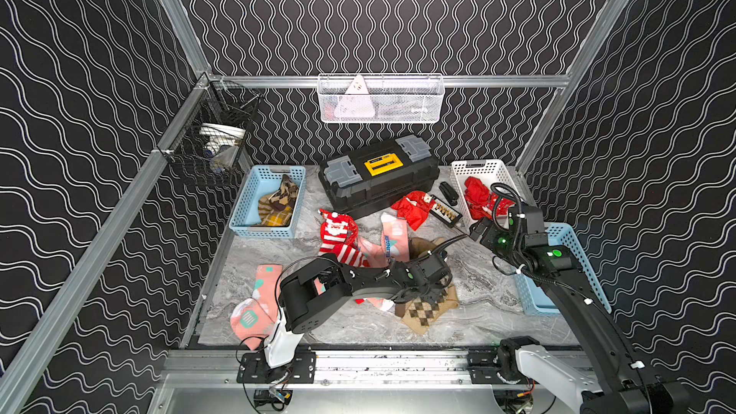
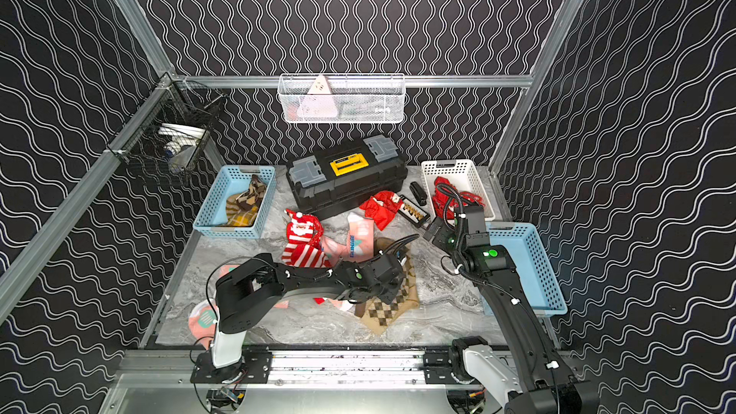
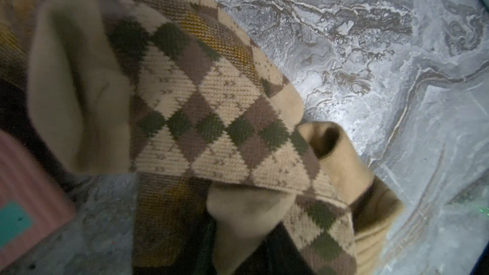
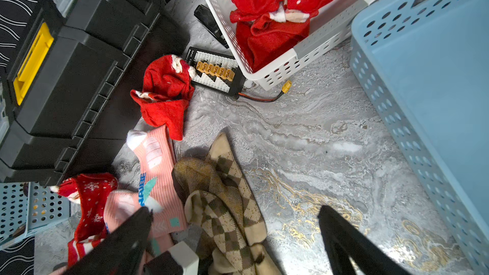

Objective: Sort the socks into the basket by color
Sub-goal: Pick up the sock at the center of the board.

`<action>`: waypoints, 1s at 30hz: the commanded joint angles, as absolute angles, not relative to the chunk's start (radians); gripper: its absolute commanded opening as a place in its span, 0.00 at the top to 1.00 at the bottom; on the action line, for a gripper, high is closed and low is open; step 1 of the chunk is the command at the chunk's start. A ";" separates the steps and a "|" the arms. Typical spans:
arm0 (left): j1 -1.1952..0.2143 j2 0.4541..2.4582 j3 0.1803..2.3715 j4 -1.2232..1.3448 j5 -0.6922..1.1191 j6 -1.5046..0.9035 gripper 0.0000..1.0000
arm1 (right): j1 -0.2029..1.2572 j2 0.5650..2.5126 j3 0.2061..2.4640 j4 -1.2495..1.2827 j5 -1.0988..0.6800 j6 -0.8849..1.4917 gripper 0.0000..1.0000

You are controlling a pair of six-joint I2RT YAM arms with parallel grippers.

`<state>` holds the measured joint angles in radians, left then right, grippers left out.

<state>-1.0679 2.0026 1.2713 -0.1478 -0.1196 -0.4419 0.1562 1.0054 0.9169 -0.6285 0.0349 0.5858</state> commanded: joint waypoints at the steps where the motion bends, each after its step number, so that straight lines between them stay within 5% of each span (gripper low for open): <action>1: -1.069 1.992 1.275 -0.118 -0.144 -0.433 0.81 | 0.158 1.002 0.913 -0.635 0.027 0.590 0.00; 6: -1.069 1.948 1.248 -0.102 -0.154 -0.432 1.00 | 0.158 1.002 0.909 -0.632 0.023 0.592 0.00; 30: -1.065 1.456 1.132 -0.223 -0.267 -0.404 1.00 | 0.157 1.024 0.896 -0.635 0.000 0.584 0.00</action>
